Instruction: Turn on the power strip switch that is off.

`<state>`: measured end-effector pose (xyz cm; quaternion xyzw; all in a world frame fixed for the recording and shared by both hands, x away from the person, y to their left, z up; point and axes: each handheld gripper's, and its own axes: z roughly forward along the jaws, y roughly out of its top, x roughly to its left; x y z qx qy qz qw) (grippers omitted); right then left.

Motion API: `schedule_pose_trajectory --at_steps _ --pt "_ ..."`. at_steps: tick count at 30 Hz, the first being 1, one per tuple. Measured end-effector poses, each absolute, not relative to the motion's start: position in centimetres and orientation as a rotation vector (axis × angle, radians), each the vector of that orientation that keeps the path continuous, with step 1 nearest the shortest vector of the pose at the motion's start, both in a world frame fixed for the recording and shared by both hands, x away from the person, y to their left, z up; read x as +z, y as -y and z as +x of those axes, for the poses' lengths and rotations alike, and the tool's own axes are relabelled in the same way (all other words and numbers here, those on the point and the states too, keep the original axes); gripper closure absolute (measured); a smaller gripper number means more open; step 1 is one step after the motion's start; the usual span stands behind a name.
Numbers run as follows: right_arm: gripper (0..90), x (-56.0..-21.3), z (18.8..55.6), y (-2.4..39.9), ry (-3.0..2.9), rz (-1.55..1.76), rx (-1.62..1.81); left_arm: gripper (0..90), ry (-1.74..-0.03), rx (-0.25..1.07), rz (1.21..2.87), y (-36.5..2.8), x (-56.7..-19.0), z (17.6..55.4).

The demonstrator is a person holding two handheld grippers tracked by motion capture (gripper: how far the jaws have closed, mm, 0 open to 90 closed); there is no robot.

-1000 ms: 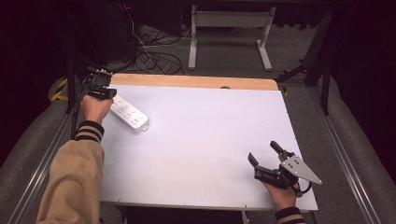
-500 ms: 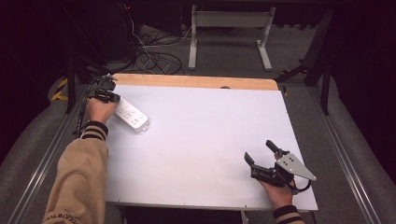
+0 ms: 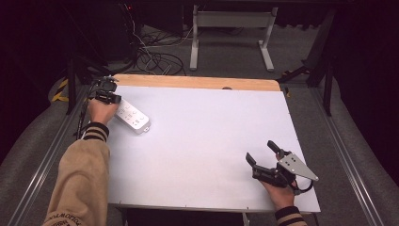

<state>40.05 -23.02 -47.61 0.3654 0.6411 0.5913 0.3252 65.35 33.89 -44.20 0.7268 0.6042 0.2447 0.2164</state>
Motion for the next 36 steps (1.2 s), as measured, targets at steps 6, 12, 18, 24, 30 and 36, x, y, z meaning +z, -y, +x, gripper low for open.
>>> schedule_pose_trajectory --at_steps 6,12,18,24,30,36 --pt "9.1 -47.6 40.2 23.2 -1.672 0.966 1.564 90.0 -1.668 0.677 2.019 -33.6 -44.3 65.5" --pt "9.1 -47.6 40.3 23.4 -1.662 0.973 1.575 90.0 -1.685 0.709 2.028 -33.3 -44.3 65.5" --pt "9.2 -47.6 40.2 23.5 -1.665 0.970 1.577 90.0 -1.699 0.674 2.013 -33.6 -44.3 65.5" --pt "9.3 -47.7 40.2 24.0 -1.650 0.993 1.591 90.0 -1.688 0.650 2.005 -33.9 -44.3 65.5" --pt "9.3 -47.6 40.4 24.2 -1.637 1.009 1.609 90.0 -1.691 0.660 2.023 -33.6 -44.4 65.5" --pt "9.3 -47.4 40.1 24.4 -1.619 1.018 1.638 90.0 -1.700 0.690 2.029 -33.2 -44.5 65.4"
